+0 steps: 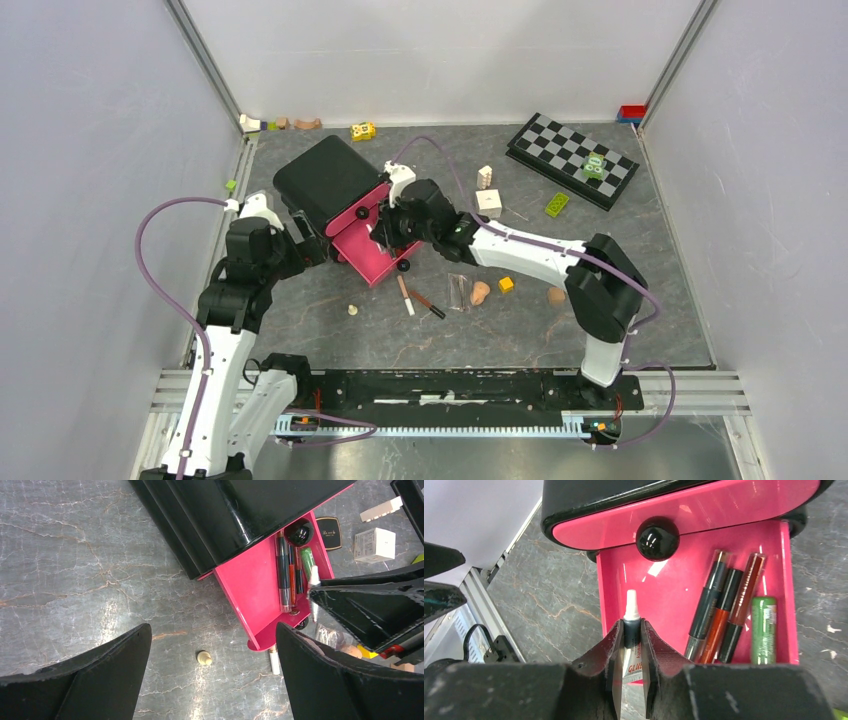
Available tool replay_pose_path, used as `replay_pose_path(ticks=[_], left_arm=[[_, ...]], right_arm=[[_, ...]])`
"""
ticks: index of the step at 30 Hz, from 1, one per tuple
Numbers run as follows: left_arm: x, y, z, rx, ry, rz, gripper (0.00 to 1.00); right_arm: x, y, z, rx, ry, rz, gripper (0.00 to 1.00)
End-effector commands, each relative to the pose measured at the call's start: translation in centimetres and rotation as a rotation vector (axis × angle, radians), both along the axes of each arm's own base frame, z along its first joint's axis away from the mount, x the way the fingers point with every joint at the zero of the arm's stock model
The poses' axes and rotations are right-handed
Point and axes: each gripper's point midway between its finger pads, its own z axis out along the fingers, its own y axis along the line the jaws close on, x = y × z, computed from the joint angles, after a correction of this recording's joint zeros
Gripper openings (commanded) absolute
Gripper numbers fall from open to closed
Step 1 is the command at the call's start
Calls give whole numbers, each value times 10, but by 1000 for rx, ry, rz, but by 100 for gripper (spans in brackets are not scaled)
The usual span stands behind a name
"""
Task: Organize the makeup
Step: Place the makeup in the drawer.
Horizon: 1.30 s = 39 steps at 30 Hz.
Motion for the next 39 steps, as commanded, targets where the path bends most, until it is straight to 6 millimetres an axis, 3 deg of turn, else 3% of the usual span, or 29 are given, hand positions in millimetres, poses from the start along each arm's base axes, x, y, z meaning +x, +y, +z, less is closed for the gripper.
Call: replay_pose_path(ticks=[1,22,26,33,37,39], left_arm=[[2,1,8,8,-31,4,100],[2,0,7,5,-26,-3,100],[2,0,7,5,-27,-2,100],[3,0,6,5,-25,-2,100],[3,0,7,4,-26,-4,100],[3,0,7,4,-26,-4,100]], right_arm=[[8,23,18,71,-24,-57,21],[30,23,-49,-109,-70,-185,23],[32,24,-57,-130,-70,-185,28],[32,23,-51,-131,-84,-178,37],[32,20,-28,-113,-118,-176,37],[32,17,-8,-98,-152,-173,37]])
